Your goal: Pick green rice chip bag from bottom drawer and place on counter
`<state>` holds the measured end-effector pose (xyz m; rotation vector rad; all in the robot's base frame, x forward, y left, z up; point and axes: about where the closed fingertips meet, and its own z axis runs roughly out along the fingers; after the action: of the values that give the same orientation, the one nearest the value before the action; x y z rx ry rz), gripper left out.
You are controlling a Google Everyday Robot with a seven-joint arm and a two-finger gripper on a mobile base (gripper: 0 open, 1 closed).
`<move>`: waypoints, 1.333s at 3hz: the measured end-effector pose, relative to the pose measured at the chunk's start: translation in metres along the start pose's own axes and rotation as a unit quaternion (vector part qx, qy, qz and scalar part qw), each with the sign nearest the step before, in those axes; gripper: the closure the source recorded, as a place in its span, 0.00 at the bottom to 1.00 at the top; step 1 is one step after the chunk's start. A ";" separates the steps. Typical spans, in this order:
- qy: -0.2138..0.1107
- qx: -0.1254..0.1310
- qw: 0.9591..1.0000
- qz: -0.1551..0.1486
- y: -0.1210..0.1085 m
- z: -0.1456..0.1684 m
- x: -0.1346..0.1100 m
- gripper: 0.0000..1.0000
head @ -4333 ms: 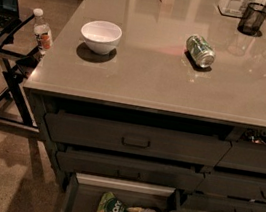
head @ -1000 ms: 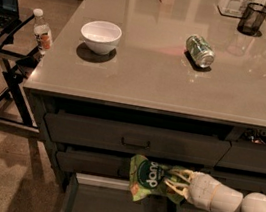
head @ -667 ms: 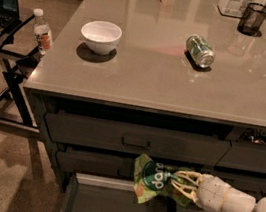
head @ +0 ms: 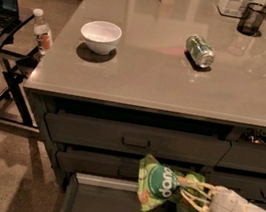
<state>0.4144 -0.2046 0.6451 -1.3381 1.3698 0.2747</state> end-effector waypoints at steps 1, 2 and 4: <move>0.002 0.006 1.000 -0.027 -0.011 -0.020 -0.030 1.00; 0.025 0.024 0.998 -0.050 -0.052 -0.034 -0.066 1.00; 0.037 0.057 0.996 -0.059 -0.100 -0.051 -0.107 1.00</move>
Offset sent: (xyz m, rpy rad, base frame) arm 0.0222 -0.0207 0.1626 -0.1517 -0.1346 -0.0938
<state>0.4364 -0.2200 0.7976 -1.3403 1.3415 0.0664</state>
